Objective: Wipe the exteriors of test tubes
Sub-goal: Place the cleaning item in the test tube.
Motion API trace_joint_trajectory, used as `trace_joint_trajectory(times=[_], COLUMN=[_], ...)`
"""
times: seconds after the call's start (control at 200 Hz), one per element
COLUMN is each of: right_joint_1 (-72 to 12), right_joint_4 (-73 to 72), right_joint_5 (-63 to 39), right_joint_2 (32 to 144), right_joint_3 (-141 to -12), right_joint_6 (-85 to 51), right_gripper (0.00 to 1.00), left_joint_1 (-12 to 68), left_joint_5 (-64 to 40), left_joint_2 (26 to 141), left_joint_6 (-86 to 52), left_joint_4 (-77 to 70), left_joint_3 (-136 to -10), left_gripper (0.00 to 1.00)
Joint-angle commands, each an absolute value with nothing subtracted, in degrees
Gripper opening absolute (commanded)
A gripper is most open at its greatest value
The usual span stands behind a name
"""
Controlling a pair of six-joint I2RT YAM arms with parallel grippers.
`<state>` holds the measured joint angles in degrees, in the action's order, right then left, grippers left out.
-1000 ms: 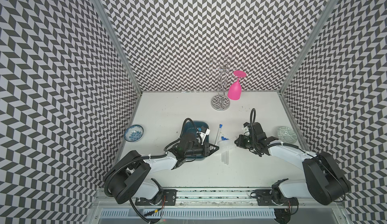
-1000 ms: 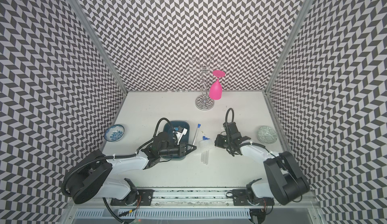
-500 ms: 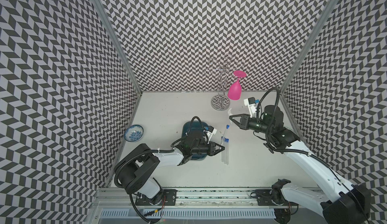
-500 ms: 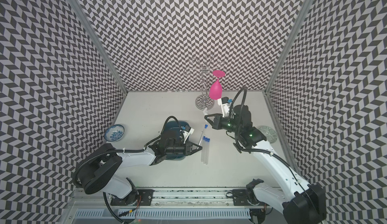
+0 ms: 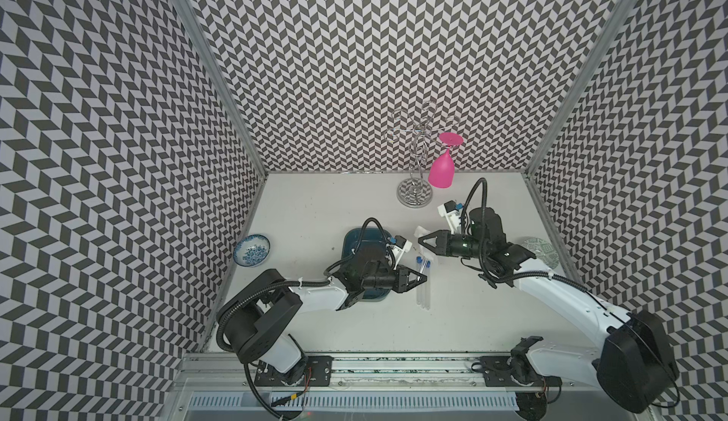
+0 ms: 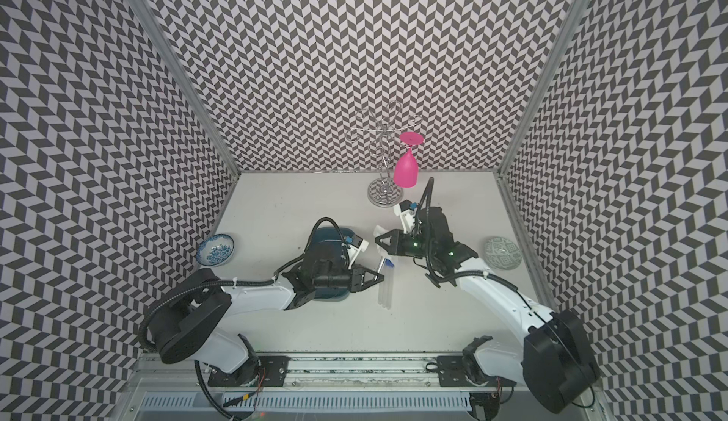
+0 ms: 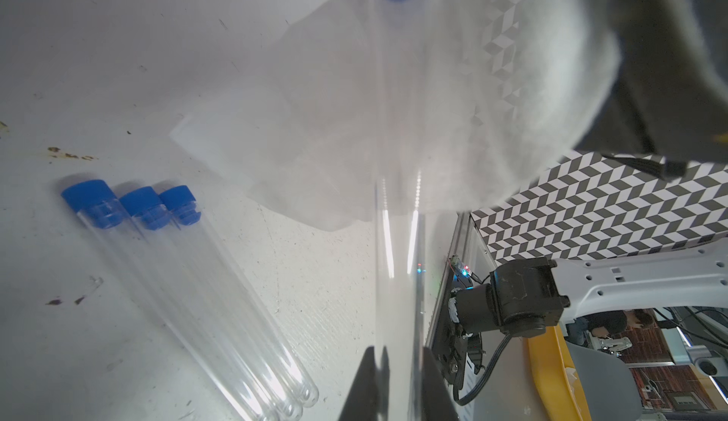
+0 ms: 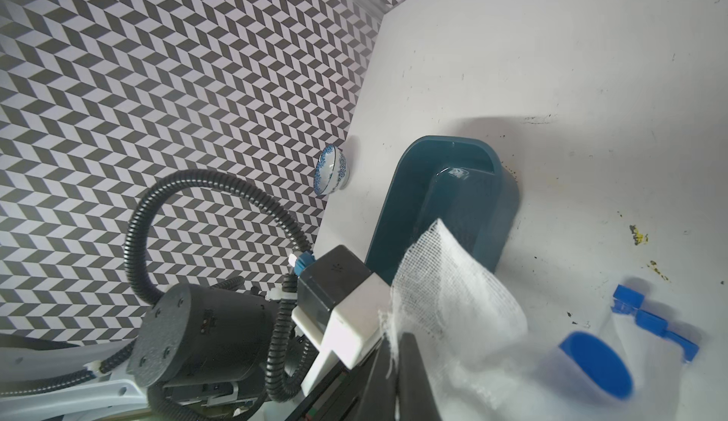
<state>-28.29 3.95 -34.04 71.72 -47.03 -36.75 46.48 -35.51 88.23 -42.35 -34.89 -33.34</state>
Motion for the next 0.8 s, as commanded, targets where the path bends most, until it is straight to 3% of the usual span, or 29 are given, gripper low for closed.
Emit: trace_joint_trajectory(times=[0.0, 0.115, 0.416, 0.796], right_joint_1=[-29.53, -30.97, -31.66, -31.53], right_joint_4=[-0.12, 1.81, 4.27, 10.28], right_joint_5=[-32.88, -31.58, -30.56, -28.36], right_joint_2=[73.92, 76.29, 75.85, 71.86], right_joint_3=[-48.08, -50.13, -52.38, -59.70], right_joint_6=[-37.28, -35.86, -34.92, -32.60], right_gripper=[0.00, 0.00, 0.31, 0.37], left_joint_1=[46.89, 47.02, 46.96, 47.02], left_joint_5=[-36.46, -36.46, -36.65, -37.26], left_joint_2=[88.96, 89.08, 89.34, 90.39], left_joint_6=[-42.88, -43.07, -44.69, -45.88], left_joint_4=[-37.36, -37.77, -39.99, -42.11], left_joint_3=[-34.28, -34.28, -33.40, -32.86], left_gripper=[0.08, 0.08, 0.08, 0.08])
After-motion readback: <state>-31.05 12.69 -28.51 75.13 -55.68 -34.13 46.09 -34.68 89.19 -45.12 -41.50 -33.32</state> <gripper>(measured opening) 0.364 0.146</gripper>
